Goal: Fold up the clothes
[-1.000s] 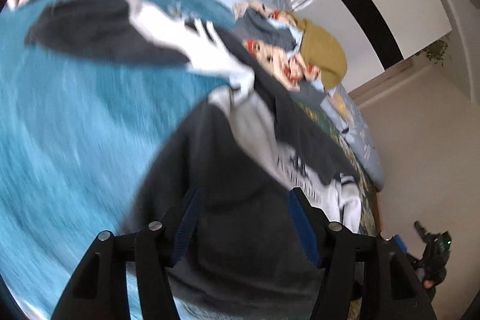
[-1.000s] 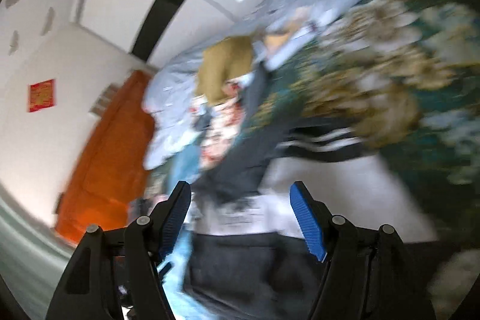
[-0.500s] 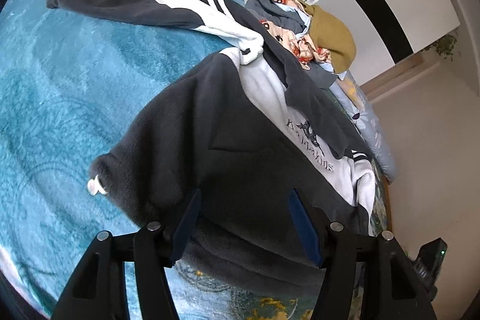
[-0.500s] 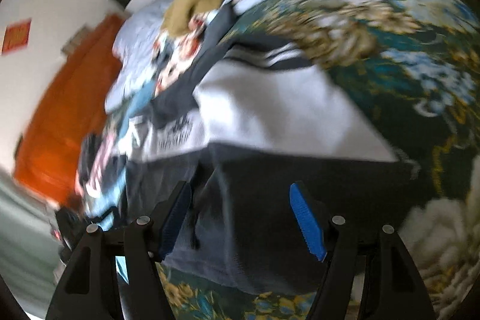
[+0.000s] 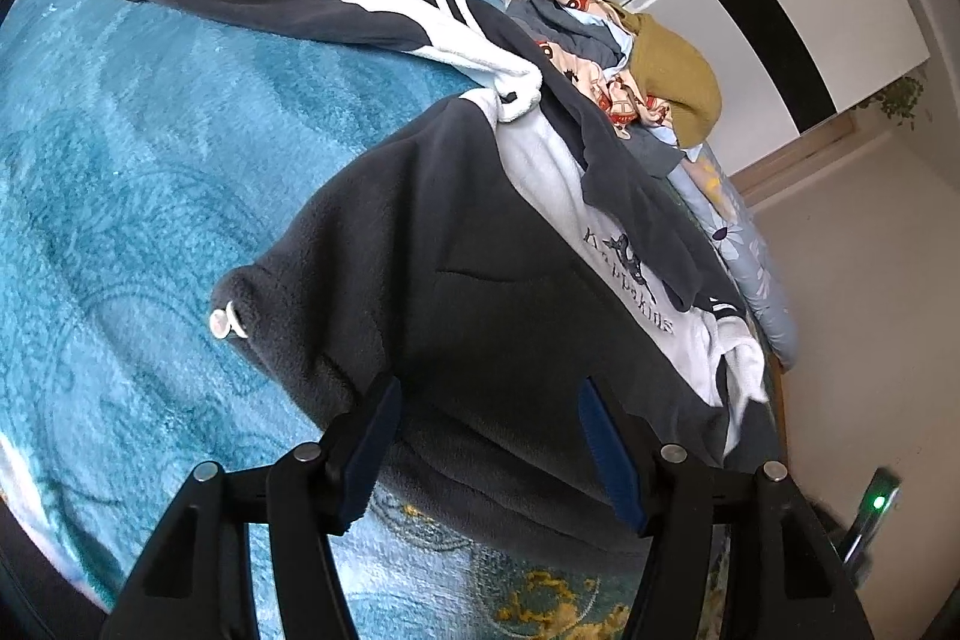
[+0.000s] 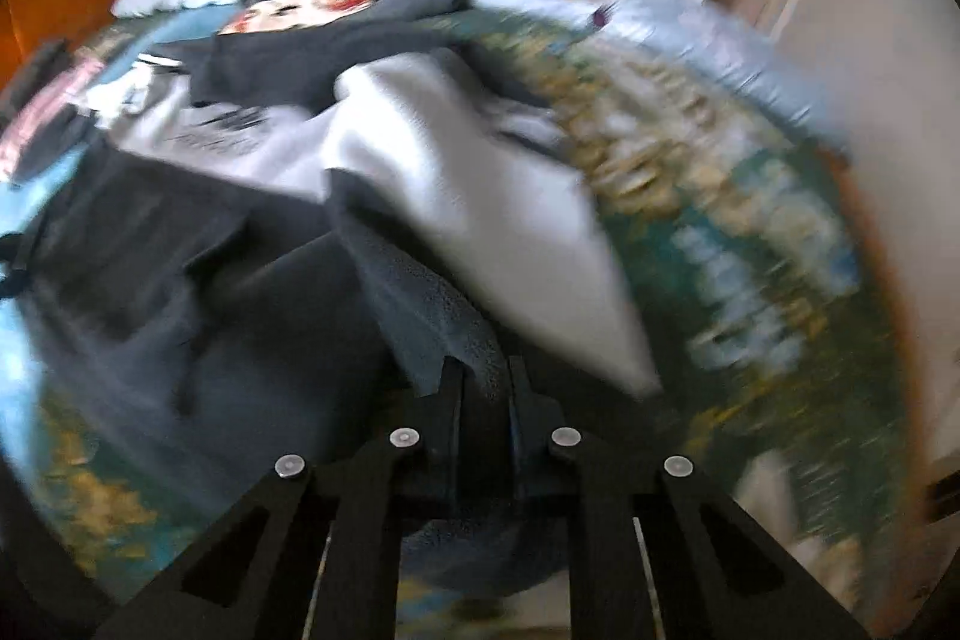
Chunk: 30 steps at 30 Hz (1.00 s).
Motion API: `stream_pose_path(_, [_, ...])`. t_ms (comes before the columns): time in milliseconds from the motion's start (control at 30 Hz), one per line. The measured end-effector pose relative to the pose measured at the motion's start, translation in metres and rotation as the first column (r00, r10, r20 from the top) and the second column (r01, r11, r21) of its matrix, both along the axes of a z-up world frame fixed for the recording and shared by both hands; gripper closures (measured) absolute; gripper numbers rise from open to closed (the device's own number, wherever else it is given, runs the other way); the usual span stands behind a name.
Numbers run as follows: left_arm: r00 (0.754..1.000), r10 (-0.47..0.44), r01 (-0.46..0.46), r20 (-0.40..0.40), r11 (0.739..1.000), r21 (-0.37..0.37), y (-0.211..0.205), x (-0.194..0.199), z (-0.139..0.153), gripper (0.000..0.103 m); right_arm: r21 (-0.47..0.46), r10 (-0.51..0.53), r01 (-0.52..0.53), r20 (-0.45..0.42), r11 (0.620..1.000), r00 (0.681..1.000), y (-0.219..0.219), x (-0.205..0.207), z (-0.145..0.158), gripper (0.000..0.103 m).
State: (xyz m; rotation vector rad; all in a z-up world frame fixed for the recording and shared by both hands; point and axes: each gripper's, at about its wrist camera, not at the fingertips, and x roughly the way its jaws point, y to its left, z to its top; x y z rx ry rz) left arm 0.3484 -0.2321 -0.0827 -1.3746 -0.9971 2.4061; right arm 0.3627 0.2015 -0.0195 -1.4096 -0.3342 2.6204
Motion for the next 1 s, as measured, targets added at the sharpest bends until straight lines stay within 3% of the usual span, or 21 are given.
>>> stream_pose_path(67, [1.0, 0.003, -0.003, 0.003, 1.0, 0.007, -0.001, 0.0, 0.0, 0.037, 0.145, -0.02, 0.03, -0.069, 0.989, 0.997, 0.009, -0.008, 0.019, 0.092])
stream_pose_path(200, [1.0, 0.004, -0.004, 0.005, 1.0, 0.012, -0.001, 0.001, 0.001, 0.037, 0.336, -0.012, 0.088, -0.224, 0.938, 0.975, 0.023, -0.023, 0.062, 0.093])
stream_pose_path(300, [1.0, 0.008, -0.008, 0.007, 1.0, 0.023, -0.003, 0.0, 0.001, 0.037, 0.516, 0.069, 0.105, -0.307, 0.85, 0.949, 0.017, -0.022, 0.068, 0.093])
stream_pose_path(367, [1.0, 0.014, -0.014, 0.009, 0.999, 0.036, -0.004, -0.001, 0.0, 0.037, 0.572, 0.101, 0.062, -0.249, 0.818, 0.963, 0.015, -0.02, 0.046, 0.093])
stream_pose_path(467, [1.0, 0.007, -0.007, 0.017, 0.999, 0.035, -0.004, -0.001, -0.002, 0.037, 0.531, 0.067, -0.012, -0.084, 0.847, 0.994, 0.026, -0.016, -0.005, 0.093])
stream_pose_path(567, [1.0, -0.004, 0.003, 0.025, 1.0, 0.025, -0.001, -0.002, -0.004, 0.037, 0.468, 0.038, -0.044, 0.021, 0.883, 0.999, 0.036, -0.004, -0.042, 0.093])
stream_pose_path(667, [0.999, -0.006, 0.005, 0.032, 1.0, 0.03, 0.0, -0.004, -0.005, 0.035, 0.414, 0.033, -0.05, 0.049, 0.909, 0.998, 0.039, 0.004, -0.048, 0.093])
stream_pose_path(800, [0.999, -0.003, 0.001, 0.032, 0.999, 0.035, -0.002, -0.004, -0.004, 0.035, 0.274, 0.031, -0.039, 0.035, 0.961, 0.999, 0.041, 0.004, -0.032, 0.089])
stream_pose_path(833, [1.0, -0.001, 0.0, 0.031, 0.999, 0.037, -0.003, -0.004, -0.003, 0.035, 0.248, 0.036, -0.04, 0.019, 0.968, 0.999, 0.037, 0.002, -0.027, 0.086])
stream_pose_path(867, [1.0, -0.004, 0.004, 0.028, 1.0, 0.028, -0.002, -0.004, -0.002, 0.035, 0.218, 0.045, -0.042, -0.005, 0.975, 0.999, 0.032, 0.001, -0.02, 0.073])
stream_pose_path(900, [1.0, -0.008, 0.007, 0.024, 1.0, 0.019, -0.001, -0.004, -0.002, 0.035, 0.185, 0.054, -0.047, -0.033, 0.982, 0.998, 0.028, 0.001, -0.012, 0.054])
stream_pose_path(933, [1.0, -0.011, 0.011, 0.021, 1.0, 0.009, 0.0, -0.004, -0.001, 0.035, 0.148, 0.065, -0.055, -0.066, 0.988, 0.996, 0.023, -0.003, -0.004, 0.047])
stream_pose_path(1000, [1.0, -0.026, 0.026, 0.007, 0.999, -0.024, 0.004, -0.004, 0.002, 0.035, 0.062, 0.089, -0.082, -0.127, 0.995, 0.988, 0.009, -0.015, 0.011, 0.045])
